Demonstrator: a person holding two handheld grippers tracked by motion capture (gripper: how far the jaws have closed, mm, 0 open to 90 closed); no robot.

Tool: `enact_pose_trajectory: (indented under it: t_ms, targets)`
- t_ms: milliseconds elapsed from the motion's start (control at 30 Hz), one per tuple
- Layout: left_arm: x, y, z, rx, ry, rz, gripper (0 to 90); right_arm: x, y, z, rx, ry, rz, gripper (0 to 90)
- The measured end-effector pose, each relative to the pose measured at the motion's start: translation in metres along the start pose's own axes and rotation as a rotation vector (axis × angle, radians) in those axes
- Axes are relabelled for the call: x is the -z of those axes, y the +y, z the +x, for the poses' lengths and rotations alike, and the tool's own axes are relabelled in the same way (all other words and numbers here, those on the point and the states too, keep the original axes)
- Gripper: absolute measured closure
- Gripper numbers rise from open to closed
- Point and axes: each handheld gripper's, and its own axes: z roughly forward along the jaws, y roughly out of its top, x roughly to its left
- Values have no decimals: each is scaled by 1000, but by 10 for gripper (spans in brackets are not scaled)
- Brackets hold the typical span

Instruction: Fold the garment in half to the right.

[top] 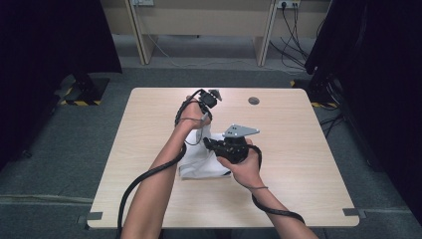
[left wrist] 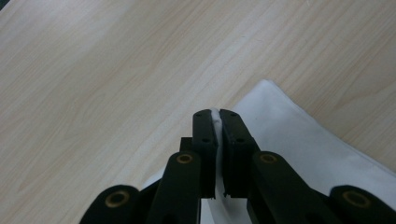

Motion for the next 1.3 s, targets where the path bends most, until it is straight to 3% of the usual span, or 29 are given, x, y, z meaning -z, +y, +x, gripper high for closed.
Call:
enact_pose_trajectory:
  t_ms: [1300]
  targets:
    - [-11, -2, -7, -13, -7, 14, 851, 0, -13, -1, -15, -2, 10, 842]
